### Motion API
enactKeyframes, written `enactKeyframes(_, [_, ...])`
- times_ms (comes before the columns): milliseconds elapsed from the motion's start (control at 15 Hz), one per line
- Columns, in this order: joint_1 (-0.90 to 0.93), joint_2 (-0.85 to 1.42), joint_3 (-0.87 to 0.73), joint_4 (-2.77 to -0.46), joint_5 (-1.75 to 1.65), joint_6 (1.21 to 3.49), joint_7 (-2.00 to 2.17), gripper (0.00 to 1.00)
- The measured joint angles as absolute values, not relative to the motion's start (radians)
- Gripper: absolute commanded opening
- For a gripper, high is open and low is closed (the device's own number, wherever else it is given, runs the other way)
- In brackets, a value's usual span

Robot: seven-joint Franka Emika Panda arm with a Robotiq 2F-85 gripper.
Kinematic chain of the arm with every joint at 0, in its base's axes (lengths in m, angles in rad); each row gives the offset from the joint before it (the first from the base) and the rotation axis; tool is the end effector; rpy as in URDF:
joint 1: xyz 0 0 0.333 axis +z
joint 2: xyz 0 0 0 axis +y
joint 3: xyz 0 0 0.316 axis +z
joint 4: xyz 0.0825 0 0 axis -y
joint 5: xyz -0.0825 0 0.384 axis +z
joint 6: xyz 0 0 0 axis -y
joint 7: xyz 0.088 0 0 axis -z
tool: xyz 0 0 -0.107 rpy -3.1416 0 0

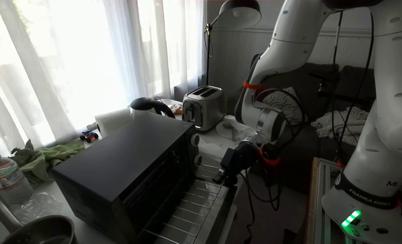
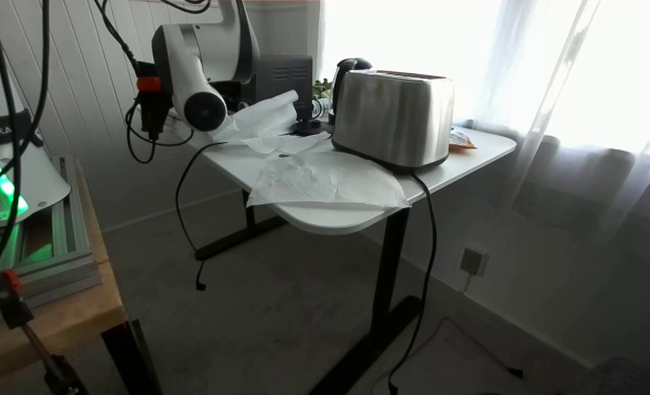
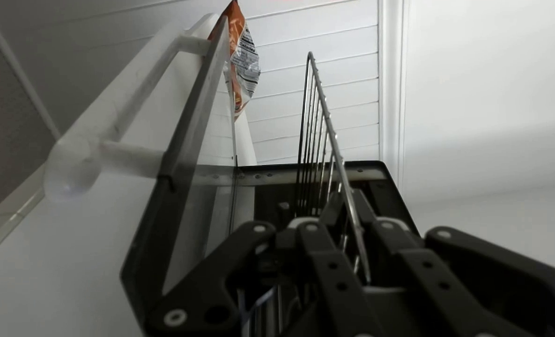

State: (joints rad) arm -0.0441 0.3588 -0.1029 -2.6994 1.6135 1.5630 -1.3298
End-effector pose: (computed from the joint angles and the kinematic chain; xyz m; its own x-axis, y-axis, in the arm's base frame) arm 0.3256 0.0554 0.1344 0.9710 -0.1829 -0.1538 -0.1557 0.0039 -0.9878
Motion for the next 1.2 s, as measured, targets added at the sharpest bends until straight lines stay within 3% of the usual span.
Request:
enactKeyframes(1067, [-0.043, 0.367, -0.091, -2.687, 1.615, 1.561, -1.309, 0.06])
enactKeyframes(1200, [-0.043, 0.367, -0.091, -2.687, 1.615, 1.561, -1.309, 0.02])
